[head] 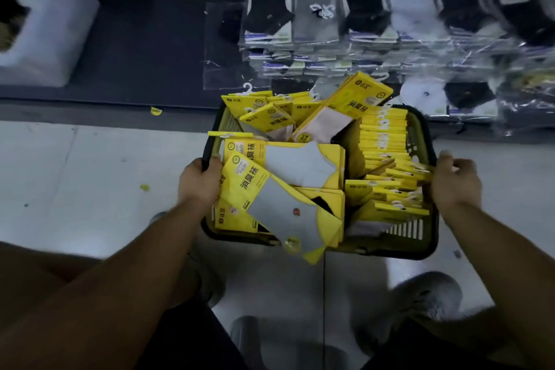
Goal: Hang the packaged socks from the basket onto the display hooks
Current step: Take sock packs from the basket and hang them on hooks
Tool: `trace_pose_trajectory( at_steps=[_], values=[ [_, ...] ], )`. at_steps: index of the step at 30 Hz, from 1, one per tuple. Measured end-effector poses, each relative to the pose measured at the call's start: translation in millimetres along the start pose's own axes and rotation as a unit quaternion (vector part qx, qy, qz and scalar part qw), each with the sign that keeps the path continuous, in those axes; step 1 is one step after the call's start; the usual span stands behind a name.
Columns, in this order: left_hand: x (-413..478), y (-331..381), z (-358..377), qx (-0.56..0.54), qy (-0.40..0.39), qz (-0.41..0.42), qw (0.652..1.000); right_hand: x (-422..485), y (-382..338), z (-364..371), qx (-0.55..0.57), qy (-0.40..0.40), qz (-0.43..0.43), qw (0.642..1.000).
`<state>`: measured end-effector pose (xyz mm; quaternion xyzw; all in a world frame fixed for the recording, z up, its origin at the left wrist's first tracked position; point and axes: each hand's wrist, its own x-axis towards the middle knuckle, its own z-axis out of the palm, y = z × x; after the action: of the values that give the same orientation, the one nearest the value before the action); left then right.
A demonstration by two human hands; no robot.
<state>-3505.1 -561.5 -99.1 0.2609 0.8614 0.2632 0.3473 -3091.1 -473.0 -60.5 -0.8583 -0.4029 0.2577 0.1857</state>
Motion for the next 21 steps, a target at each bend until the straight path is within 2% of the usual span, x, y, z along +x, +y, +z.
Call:
trace_pose_trajectory(
  at_steps=[1,3,5,8,10,13,16,18,21],
  values=[
    [-1,-1,-2,-0.004,-0.004,0.005,1.000,-3,-6,-7,0.007,0.031,-0.016,0.999],
    [-5,-5,-4,-0.013,-0.014,0.014,1.000,-12,-18,-18,-0.006,0.072,-0.119,0.990],
    [-10,-6,-6,-0.025,-0.020,0.018,0.999,-32,-35,-23,-0.028,0.058,-0.244,0.968],
    [-16,-6,-8,-0.044,-0.025,0.013,0.999,-76,-60,-11,-0.042,-0.051,-0.361,0.930],
    [-21,-8,-7,-0.063,-0.029,0.002,0.998,-105,-72,8,-0.070,-0.154,-0.427,0.888],
    [-28,-11,-3,-0.082,-0.025,-0.002,0.996,-133,-82,44,-0.148,-0.279,-0.467,0.826],
    [-33,-11,-2,-0.087,-0.015,0.008,0.996,-144,-86,74,-0.279,-0.273,-0.492,0.778],
    [-35,-12,-2,-0.083,-0.020,0.019,0.996,-147,-84,84,-0.305,-0.253,-0.500,0.770],
    [-37,-12,-4,-0.084,-0.027,0.026,0.996,-147,-84,85,-0.263,-0.279,-0.475,0.792]
  ],
)
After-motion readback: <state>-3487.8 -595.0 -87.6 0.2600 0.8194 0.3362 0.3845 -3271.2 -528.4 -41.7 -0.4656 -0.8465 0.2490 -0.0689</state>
